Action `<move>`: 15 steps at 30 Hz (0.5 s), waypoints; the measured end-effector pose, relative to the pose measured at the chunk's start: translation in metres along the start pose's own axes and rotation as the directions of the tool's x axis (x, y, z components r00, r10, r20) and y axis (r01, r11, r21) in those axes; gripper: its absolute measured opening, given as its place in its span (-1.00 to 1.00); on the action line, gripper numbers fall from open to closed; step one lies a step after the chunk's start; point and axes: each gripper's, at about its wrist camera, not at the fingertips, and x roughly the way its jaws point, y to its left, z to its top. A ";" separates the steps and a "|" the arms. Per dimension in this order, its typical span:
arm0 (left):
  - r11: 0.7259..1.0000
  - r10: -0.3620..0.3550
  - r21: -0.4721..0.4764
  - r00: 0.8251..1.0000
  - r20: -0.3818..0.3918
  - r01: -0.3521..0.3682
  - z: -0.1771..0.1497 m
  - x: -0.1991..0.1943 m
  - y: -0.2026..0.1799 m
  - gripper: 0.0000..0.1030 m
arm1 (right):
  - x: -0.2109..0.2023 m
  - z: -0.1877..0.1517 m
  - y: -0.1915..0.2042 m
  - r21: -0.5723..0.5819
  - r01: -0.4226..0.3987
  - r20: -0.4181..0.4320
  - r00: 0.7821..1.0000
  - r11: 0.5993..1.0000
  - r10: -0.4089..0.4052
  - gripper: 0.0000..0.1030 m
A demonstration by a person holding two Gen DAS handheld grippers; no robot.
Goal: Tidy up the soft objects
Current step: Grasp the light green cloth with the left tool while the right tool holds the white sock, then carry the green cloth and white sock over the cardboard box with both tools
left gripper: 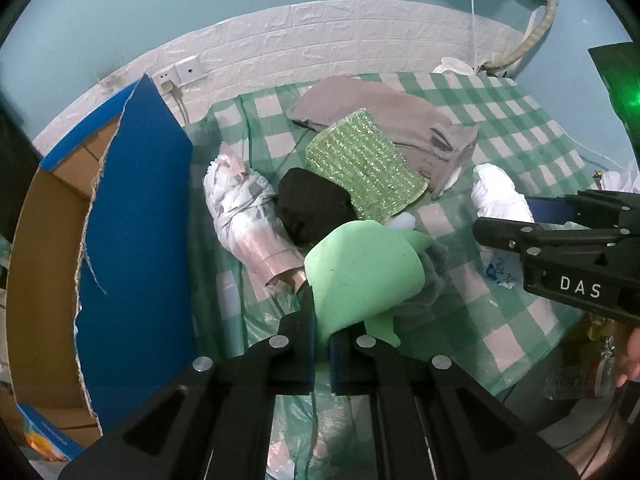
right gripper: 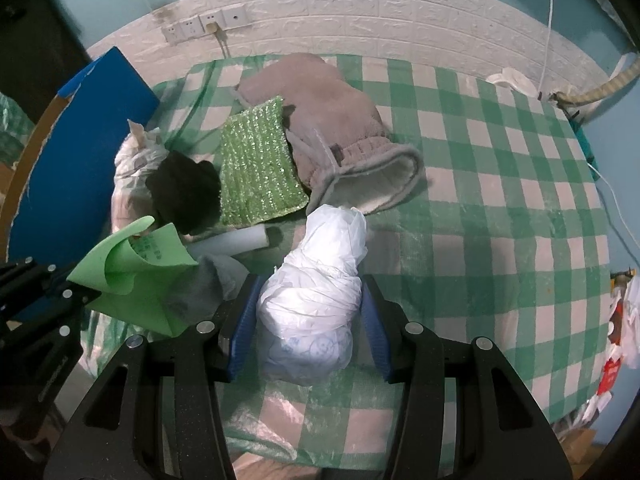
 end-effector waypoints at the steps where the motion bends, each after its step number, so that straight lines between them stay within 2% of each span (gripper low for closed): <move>1: 1.000 0.000 -0.002 1.000 0.002 0.000 0.000 -0.001 -0.001 -0.92 | -0.001 0.000 0.000 0.001 0.000 0.002 1.000 1.000 0.000 -0.05; 15: 0.999 0.044 -0.024 0.992 0.117 -0.041 0.016 -0.041 0.009 -0.92 | -0.026 0.007 0.005 -0.016 -0.001 0.058 0.998 1.000 0.002 -0.05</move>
